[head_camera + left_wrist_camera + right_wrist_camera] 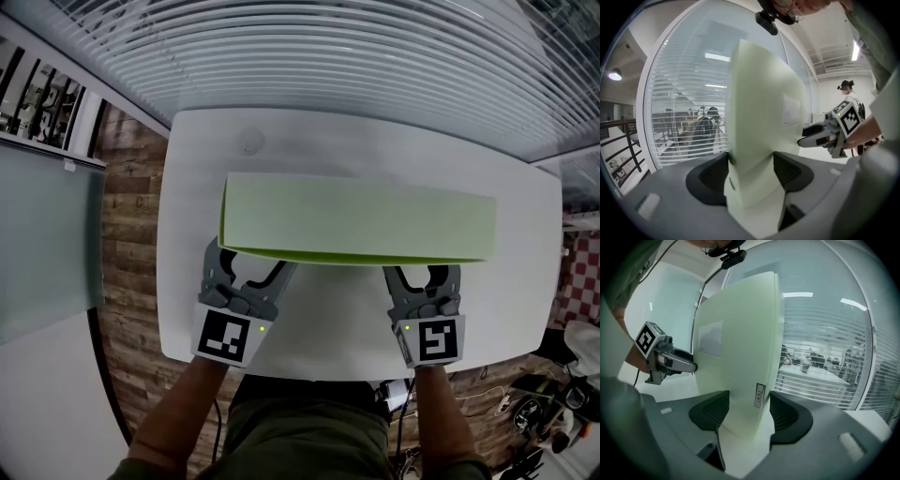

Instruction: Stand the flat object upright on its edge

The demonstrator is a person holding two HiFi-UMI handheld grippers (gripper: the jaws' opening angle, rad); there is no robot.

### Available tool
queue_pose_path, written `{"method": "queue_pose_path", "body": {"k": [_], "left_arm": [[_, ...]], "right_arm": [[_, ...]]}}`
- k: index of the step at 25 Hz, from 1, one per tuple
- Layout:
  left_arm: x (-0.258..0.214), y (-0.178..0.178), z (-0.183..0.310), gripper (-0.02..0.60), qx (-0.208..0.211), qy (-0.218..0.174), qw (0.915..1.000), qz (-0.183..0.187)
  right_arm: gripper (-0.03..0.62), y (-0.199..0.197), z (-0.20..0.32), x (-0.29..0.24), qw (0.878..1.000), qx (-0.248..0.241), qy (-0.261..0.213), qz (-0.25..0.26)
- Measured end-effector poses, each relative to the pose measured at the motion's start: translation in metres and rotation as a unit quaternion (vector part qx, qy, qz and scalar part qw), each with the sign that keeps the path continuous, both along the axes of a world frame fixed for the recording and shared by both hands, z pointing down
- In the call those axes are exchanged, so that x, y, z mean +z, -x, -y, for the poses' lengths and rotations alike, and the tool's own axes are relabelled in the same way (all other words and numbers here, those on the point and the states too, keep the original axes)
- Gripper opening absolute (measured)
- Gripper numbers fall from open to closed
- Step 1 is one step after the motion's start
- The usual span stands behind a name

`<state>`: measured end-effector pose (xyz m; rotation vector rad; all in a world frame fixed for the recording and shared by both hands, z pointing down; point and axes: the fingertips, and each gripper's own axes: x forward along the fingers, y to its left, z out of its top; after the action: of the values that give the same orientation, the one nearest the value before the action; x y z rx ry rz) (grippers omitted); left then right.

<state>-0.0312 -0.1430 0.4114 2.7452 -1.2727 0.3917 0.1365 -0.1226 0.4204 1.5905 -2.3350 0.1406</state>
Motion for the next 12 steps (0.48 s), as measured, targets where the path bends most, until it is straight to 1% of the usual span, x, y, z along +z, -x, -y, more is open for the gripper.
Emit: {"method": "queue_pose_path", "body": {"k": [3, 4, 5, 8, 12], "left_arm": [[0.002, -0.002, 0.001, 0.279, -0.003, 0.003, 1.0000, -0.003], [0.002, -0.002, 0.002, 0.279, -0.005, 0.005, 1.0000, -0.003], [0.003, -0.001, 0.002, 0.281, -0.005, 0.007, 1.0000, -0.003], [0.005, 0.001, 0.004, 0.282, -0.002, 0.009, 1.0000, 0.001], [0.006, 0.001, 0.005, 0.284, 0.002, 0.009, 0.9999, 0.005]], "right_arm": [[0.278, -0.008, -0.004, 0.012, 0.999, -0.002, 0.034, -0.023], [0.278, -0.008, -0.005, 0.013, 0.999, -0.002, 0.038, -0.022], [0.278, -0.006, -0.004, 0.012, 0.999, -0.003, 0.036, -0.017], [0.278, 0.003, 0.002, 0.004, 1.000, -0.014, 0.006, 0.011], [0.278, 0.004, 0.004, 0.004, 1.000, -0.016, 0.003, 0.017]]}}
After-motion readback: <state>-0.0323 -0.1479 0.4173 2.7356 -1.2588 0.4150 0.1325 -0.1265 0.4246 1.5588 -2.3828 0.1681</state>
